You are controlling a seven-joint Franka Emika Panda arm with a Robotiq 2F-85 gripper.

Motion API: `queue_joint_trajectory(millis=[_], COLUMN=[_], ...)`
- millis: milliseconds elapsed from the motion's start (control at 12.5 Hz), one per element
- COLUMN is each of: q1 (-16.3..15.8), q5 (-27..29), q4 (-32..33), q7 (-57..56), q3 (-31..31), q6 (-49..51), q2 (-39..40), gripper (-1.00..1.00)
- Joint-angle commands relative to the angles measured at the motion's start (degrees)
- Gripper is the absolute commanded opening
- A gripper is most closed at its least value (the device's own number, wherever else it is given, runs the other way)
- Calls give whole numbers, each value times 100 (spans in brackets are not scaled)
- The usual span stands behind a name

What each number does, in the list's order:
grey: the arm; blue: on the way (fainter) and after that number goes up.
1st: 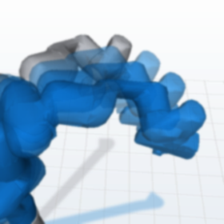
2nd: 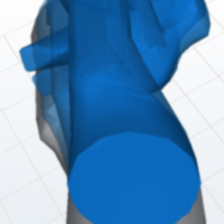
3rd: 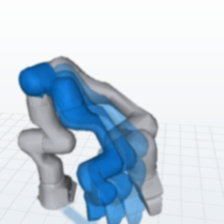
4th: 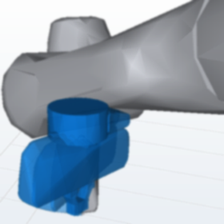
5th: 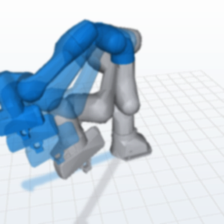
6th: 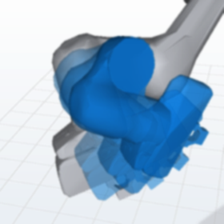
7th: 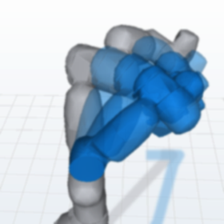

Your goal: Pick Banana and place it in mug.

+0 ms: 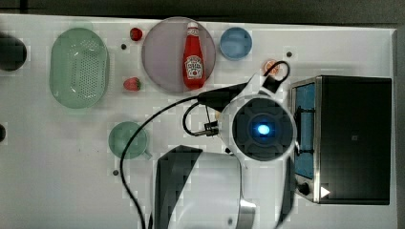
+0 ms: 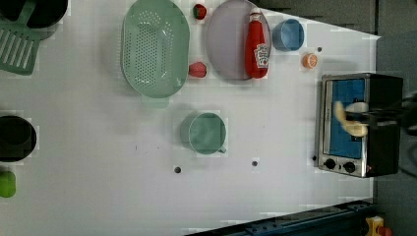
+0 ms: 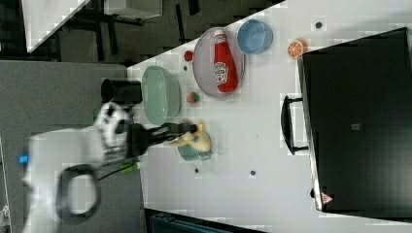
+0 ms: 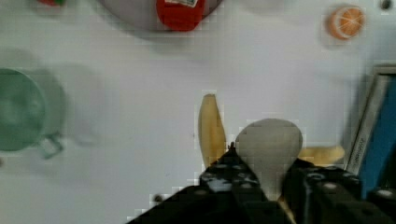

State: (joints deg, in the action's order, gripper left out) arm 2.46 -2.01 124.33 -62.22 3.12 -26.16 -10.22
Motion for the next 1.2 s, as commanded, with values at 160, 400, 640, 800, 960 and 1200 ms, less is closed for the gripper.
queue_joint_trajectory(millis=[160,400,640,800,960,1200], q1=[-274,-357,-400,-415,-420,-420], q5=[44,61,192,460,540,540], q4=[-182,-160,-145,-92,79,522], q7=[1375,2536,3859,4796,5484,5980], q3=[-603,-1270,-1937,-2319,-2632,-2830], q6=[685,683,662,581,95,-1014], q2=[-161,-159,-33,113,297,660], gripper=[-57,-56,-57,-56,-56,-57])
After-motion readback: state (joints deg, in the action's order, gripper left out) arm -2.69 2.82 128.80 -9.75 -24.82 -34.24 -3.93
